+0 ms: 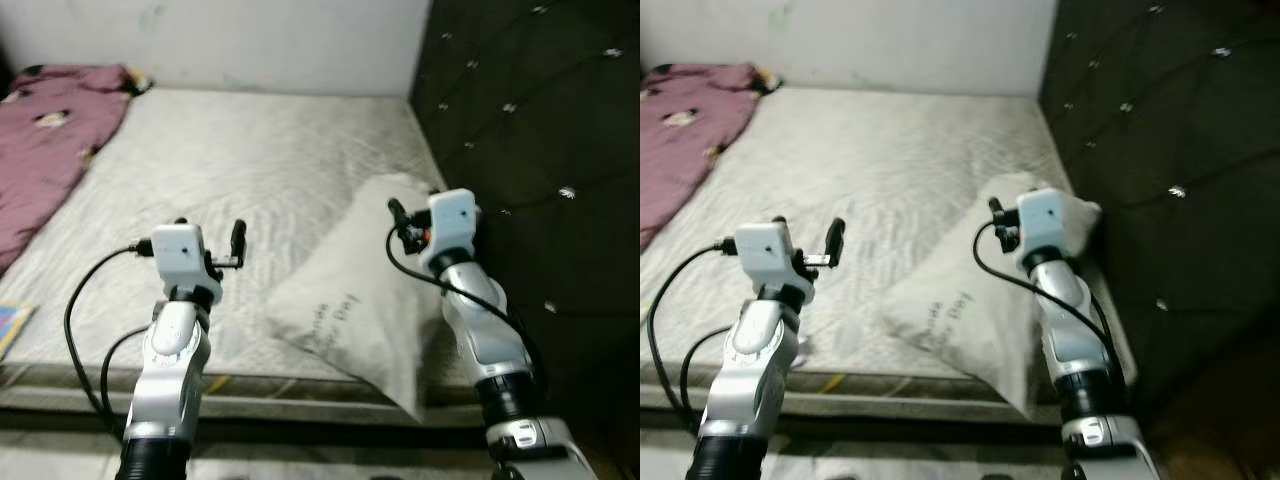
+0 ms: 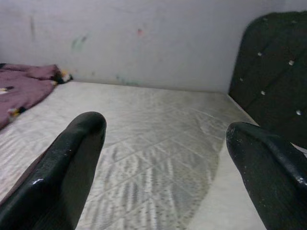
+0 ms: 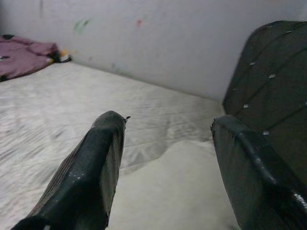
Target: Clean up the room
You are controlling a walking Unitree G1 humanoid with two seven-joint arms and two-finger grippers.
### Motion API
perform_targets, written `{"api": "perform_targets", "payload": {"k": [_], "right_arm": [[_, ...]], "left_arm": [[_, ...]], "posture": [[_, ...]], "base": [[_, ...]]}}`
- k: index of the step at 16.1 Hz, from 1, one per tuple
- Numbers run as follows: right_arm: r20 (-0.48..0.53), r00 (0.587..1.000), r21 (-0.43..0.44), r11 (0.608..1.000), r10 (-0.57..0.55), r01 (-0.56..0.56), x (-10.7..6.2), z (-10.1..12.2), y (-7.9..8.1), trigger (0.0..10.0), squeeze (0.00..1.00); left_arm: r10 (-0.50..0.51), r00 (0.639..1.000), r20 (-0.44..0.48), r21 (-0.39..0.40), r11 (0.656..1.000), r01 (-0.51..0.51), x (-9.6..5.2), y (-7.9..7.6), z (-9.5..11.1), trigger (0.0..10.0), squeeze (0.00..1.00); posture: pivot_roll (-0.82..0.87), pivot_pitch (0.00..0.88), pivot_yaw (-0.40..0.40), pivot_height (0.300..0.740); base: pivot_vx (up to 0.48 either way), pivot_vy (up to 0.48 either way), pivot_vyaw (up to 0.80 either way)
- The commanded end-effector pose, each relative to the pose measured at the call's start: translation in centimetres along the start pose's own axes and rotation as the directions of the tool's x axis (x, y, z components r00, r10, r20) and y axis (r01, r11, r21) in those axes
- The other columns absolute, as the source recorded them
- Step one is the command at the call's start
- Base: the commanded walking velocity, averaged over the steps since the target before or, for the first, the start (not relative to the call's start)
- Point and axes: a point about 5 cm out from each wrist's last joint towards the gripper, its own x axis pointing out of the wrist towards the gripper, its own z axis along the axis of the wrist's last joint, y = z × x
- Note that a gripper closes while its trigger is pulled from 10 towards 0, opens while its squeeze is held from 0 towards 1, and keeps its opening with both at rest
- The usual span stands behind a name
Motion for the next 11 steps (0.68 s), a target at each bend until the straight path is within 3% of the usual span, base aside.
{"api": "perform_targets", "payload": {"k": [1,4,11], "right_arm": [[0.007,1.000,0.009,1.000,0.024,-0.024,0.0,0.1,0.9,10.0,0.00],[-0.045,0.998,0.004,0.999,0.039,-0.039,-0.7,-1.2,0.3,10.0,0.00],[-0.046,0.998,-0.002,0.999,0.032,-0.032,-0.3,-0.9,-0.1,10.0,0.00]], "left_arm": [[0.025,1.000,-0.011,0.019,1.000,-0.025,-0.3,1.0,0.0,10.0,0.00],[0.070,0.997,-0.044,0.008,0.998,-0.069,-1.5,1.1,-1.2,10.0,0.00],[0.065,0.996,-0.058,0.025,0.998,-0.063,-2.3,1.4,-1.0,10.0,0.00]], "posture": [[-0.01,0.000,-0.011,0.740],[0.01,0.000,-0.044,0.740],[0.01,0.000,-0.050,0.740]], "base": [[0.000,0.480,0.00],[0.000,0.480,0.00],[0.000,0.480,0.00]]}}
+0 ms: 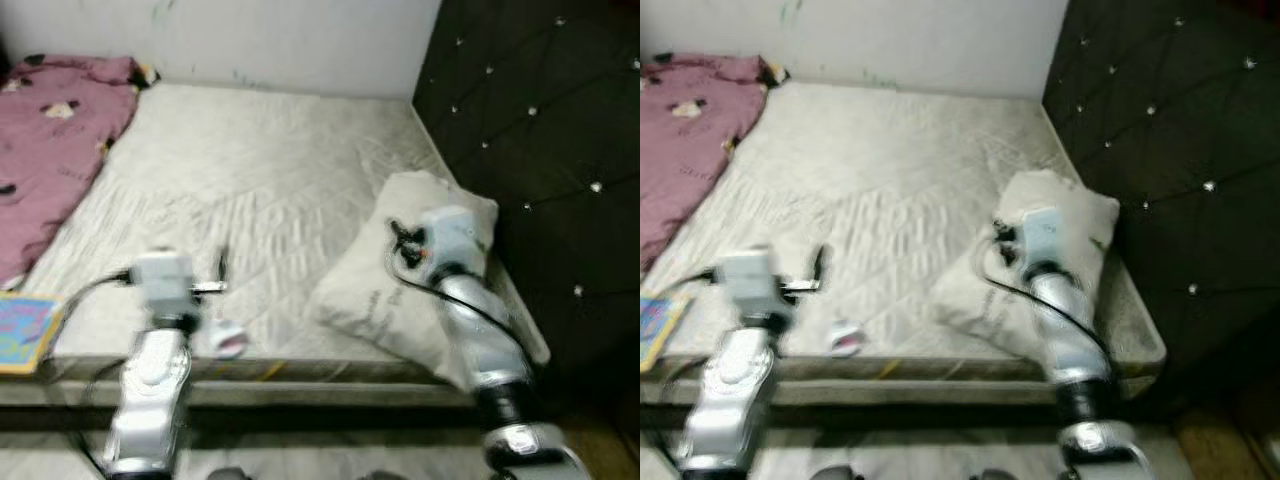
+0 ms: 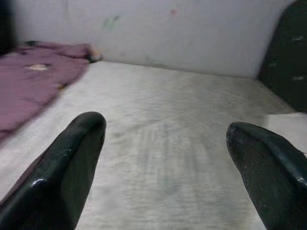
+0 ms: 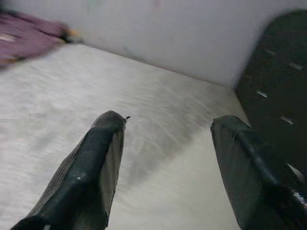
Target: Clean up the room
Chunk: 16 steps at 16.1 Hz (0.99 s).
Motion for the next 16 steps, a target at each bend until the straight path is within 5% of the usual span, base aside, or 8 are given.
{"api": "perform_targets", "payload": {"k": [1,9,16], "right_arm": [[0.002,1.000,-0.015,1.000,-0.024,0.024,-0.2,0.2,-1.2,10.0,0.00],[0.011,1.000,-0.018,1.000,-0.003,0.003,-0.1,0.6,-0.7,10.0,0.00],[-0.007,1.000,-0.026,1.000,-0.005,0.005,-0.5,0.1,-0.9,10.0,0.00]], "left_arm": [[-0.030,0.999,0.023,-0.021,0.999,0.031,0.4,-1.1,0.7,10.0,0.00],[-0.010,0.999,0.051,-0.024,1.000,0.011,0.4,-1.4,1.4,10.0,0.00],[-0.078,0.996,0.038,-0.052,0.995,0.080,0.0,-2.5,1.1,10.0,0.00]], "posture": [[0.00,0.000,-0.048,0.740],[0.00,0.000,-0.052,0.740],[0.00,0.000,-0.052,0.740]], "base": [[0.000,0.480,0.00],[0.000,0.480,0.00],[0.182,0.000,0.00]]}}
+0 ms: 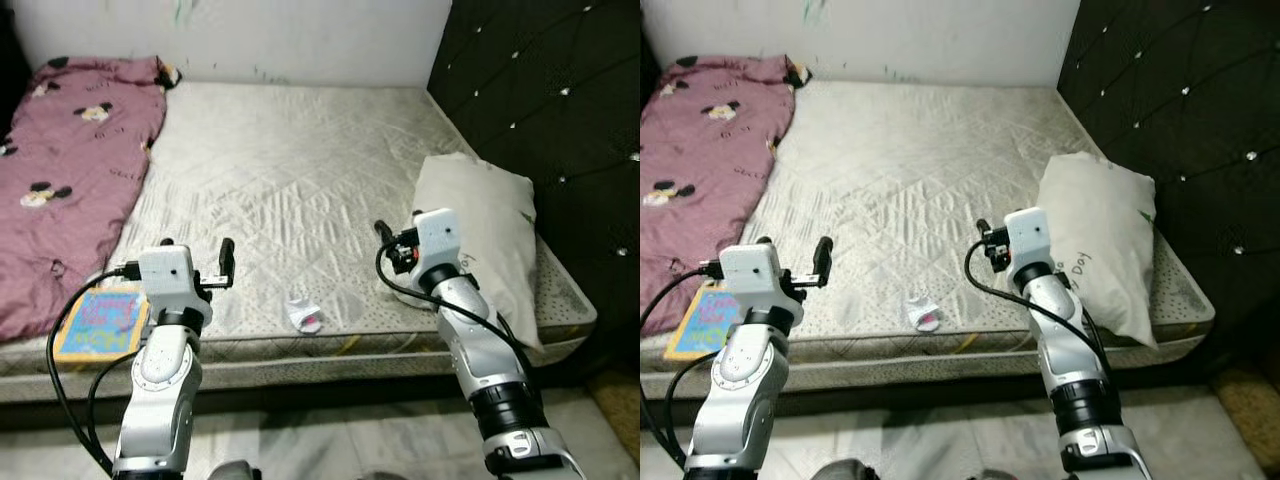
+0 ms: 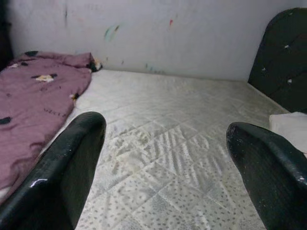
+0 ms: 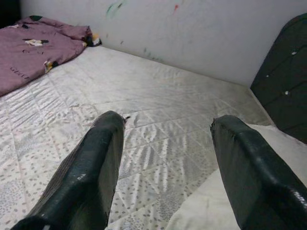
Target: Clean up the room
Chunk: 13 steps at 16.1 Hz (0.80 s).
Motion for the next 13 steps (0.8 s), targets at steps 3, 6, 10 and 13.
{"api": "perform_targets", "payload": {"k": [3,6,10,13], "right_arm": [[0.016,1.000,-0.013,1.000,-0.004,0.004,0.16,0.65,-0.46,10.0,0.00],[0.015,1.000,-0.015,1.000,-0.006,0.006,0.23,0.64,-0.60,10.0,0.00],[0.013,1.000,-0.018,1.000,-0.015,0.015,0.25,0.60,-0.78,10.0,0.00],[0.011,1.000,-0.017,1.000,-0.025,0.025,0.16,0.49,-0.95,10.0,0.00]], "left_arm": [[-0.015,1.000,0.015,-0.006,1.000,0.015,0.19,-0.09,0.46,10.0,0.00],[-0.023,1.000,0.012,-0.009,1.000,0.023,0.03,-0.34,0.34,10.0,0.00],[-0.017,1.000,0.006,-0.003,1.000,0.017,0.17,-0.40,0.26,10.0,0.00],[0.038,0.999,-0.018,-0.004,0.999,-0.038,0.33,-0.21,-0.03,10.0,0.00]], "posture": [[0.01,0.000,-0.055,0.740],[0.01,0.000,-0.056,0.740],[0.00,0.000,-0.053,0.740],[0.00,0.000,-0.053,0.740]], "base": [[0.356,0.000,0.00],[0.358,0.000,0.00],[0.331,0.000,0.00],[0.176,0.000,0.00]]}}
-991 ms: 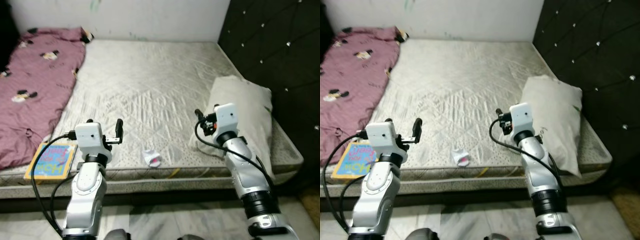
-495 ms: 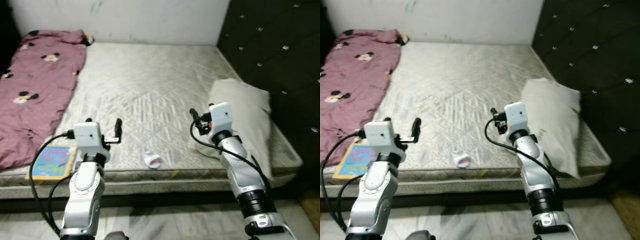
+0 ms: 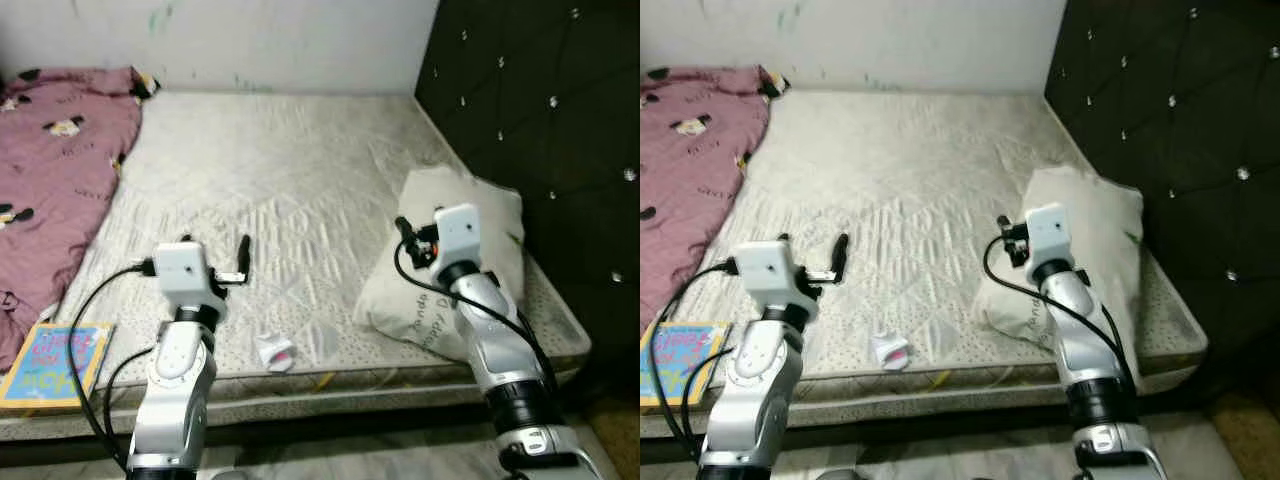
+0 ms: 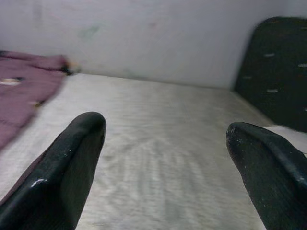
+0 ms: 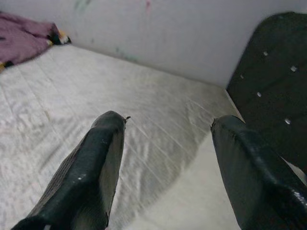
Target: Clean up the room
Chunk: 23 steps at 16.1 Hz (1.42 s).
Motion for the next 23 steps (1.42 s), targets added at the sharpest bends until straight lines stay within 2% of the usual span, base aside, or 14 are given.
{"api": "perform_targets", "payload": {"k": [1,3,6,15,18,22,23], "right_arm": [[0.008,1.000,-0.007,1.000,0.015,-0.015,0.3,0.3,0.4,10.0,0.00],[0.005,1.000,-0.010,1.000,0.010,-0.010,0.3,0.3,0.2,10.0,0.00],[0.005,1.000,-0.012,1.000,0.002,-0.002,0.3,0.3,-0.2,10.0,0.00],[-0.003,1.000,-0.003,1.000,0.014,-0.014,0.4,0.1,0.1,10.0,0.00],[0.000,1.000,-0.006,1.000,0.013,-0.013,0.6,0.2,0.0,10.0,0.00],[0.000,1.000,-0.010,1.000,0.008,-0.008,0.5,0.2,-0.1,10.0,0.00],[0.000,1.000,-0.010,1.000,0.008,-0.008,0.5,0.1,-0.1,10.0,0.00]], "left_arm": [[0.045,0.998,-0.031,0.025,0.999,-0.044,0.2,0.5,-0.4,10.0,0.00],[0.005,1.000,-0.025,0.001,1.000,-0.005,0.0,0.2,-0.4,10.0,0.00],[-0.013,0.999,-0.040,-0.037,0.999,0.012,-0.1,0.0,-0.6,10.0,0.00],[0.028,0.998,-0.053,-0.028,0.999,-0.029,-0.3,0.5,-0.9,10.0,0.00],[0.038,0.998,-0.052,-0.030,0.999,-0.039,-0.2,0.6,-0.9,10.0,0.00],[0.067,0.997,-0.048,-0.004,0.998,-0.068,-0.5,1.1,-0.9,10.0,0.00],[0.086,0.996,-0.030,0.031,0.996,-0.086,-0.5,1.5,-0.7,10.0,0.00]], "posture": [[0.00,0.000,-0.053,0.740],[0.00,0.000,-0.053,0.740],[0.00,0.000,-0.054,0.740],[0.01,0.000,-0.062,0.740],[0.01,0.000,-0.063,0.740],[0.01,0.000,-0.058,0.740],[0.01,0.000,-0.056,0.740]], "base": [[0.000,0.000,0.00],[0.000,0.000,0.00],[0.000,0.480,0.00],[0.000,0.480,0.00],[0.000,0.480,-0.53],[0.000,0.473,0.00],[0.000,0.000,0.00]]}}
